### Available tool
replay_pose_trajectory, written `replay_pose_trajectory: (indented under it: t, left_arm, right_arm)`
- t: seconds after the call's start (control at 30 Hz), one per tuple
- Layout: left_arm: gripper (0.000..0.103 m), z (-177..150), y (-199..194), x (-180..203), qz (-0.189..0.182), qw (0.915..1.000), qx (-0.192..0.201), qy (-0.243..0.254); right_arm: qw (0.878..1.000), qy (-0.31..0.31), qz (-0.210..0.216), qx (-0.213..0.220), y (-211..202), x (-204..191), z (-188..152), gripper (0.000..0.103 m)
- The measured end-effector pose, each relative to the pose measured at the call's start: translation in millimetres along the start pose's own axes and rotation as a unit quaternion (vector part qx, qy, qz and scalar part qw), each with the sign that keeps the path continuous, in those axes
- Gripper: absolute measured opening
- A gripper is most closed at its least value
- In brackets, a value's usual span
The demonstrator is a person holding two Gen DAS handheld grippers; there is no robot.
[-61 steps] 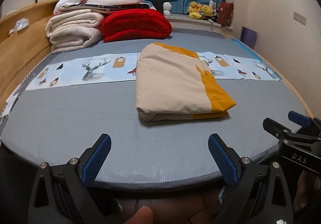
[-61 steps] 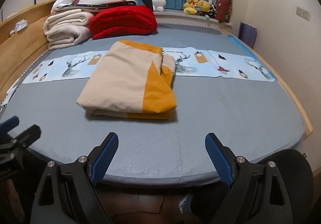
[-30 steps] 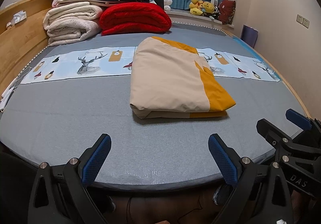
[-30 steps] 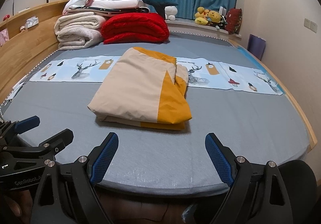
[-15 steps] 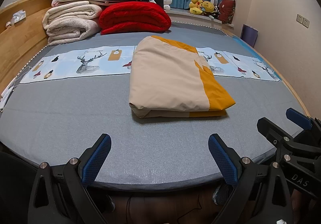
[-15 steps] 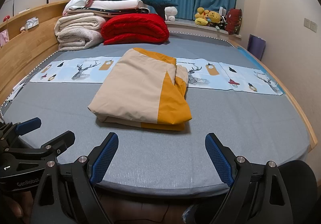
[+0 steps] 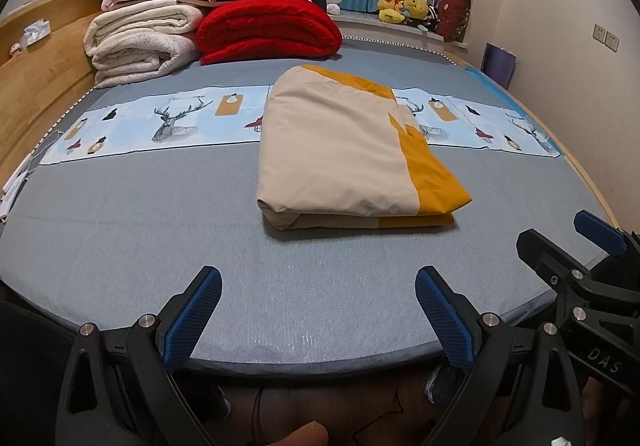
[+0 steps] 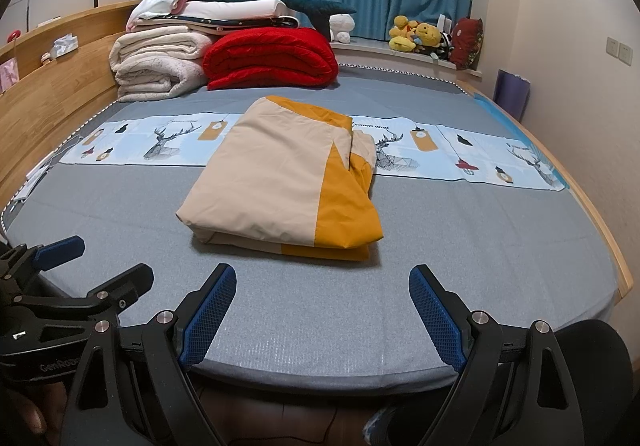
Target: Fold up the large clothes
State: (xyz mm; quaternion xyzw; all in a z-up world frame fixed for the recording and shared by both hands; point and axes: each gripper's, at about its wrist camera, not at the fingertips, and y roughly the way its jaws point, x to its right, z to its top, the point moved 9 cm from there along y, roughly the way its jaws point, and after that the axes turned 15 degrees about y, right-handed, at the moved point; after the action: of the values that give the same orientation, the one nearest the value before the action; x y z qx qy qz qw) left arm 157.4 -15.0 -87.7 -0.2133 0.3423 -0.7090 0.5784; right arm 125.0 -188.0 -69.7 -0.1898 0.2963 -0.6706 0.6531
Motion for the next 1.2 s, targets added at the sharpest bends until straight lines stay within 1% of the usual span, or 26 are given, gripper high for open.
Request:
replay_pose_trajectory:
  t: [1.2]
  left_arm:
    - [0.096, -4.3, 4.9, 1.7, -0.011, 0.9998, -0.011, -0.007]
  right_arm:
    - [1.000, 0.000, -0.001, -0.002, 0.0, -3.5, -0.7, 0.089]
